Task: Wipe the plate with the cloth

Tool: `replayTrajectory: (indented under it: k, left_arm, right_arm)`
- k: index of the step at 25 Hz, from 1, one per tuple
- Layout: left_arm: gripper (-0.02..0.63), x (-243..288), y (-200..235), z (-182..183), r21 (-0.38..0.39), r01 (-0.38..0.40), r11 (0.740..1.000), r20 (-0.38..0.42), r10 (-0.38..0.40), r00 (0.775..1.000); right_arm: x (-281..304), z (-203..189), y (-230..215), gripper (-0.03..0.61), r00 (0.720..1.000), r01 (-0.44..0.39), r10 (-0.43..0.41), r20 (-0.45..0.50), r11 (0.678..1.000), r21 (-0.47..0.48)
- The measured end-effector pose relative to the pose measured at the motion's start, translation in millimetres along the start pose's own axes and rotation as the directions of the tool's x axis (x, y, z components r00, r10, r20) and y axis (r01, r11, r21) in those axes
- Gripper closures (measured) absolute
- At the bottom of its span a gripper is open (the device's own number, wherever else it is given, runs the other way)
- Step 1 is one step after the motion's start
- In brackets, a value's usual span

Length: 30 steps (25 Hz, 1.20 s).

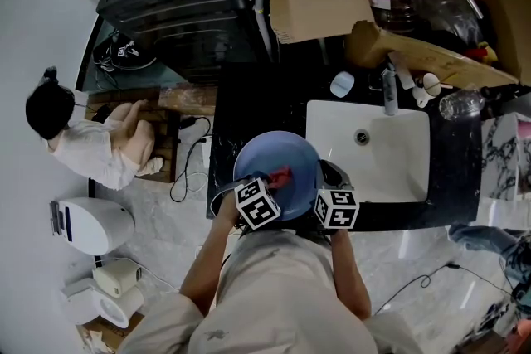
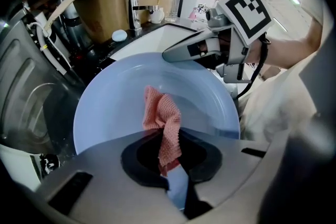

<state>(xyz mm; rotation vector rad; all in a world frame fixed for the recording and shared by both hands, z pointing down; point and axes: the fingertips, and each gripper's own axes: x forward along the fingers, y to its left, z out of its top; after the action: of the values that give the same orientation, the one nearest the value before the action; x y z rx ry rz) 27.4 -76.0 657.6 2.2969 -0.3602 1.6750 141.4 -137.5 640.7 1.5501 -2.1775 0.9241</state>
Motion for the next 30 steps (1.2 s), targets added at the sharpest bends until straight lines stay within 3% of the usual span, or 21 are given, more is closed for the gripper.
replayTrajectory:
  k: [6,18,24,30]
  left_arm:
    - [0.580,4,22,2,-0.028,-0.084,0.996,0.013,0.084,0.996]
    - [0.580,9,44,28,-0.043,-0.210,0.977,0.089,0.213,0.973]
    - [0.580,12,39,39,-0.037,-0.195,0.980,0.139,0.199,0.970]
    - [0.580,8,25,40,-0.061,-0.116,0.991,0.190,0.126,0.974]
  right_arm:
    - [0,0,0,0.560,1.000,-0.002,0.002,0.000,1.000,-0.017]
    - [-10,7,3,0.541,0.999,0.011,-0.006,0.034,0.991,-0.136]
    - [-21,17,13,0.541,0.998,0.008,0.005,0.062,0.978,-0.209]
    - [-32,26,24,0.541,0.996,0.005,0.018,0.082,0.964,-0.267]
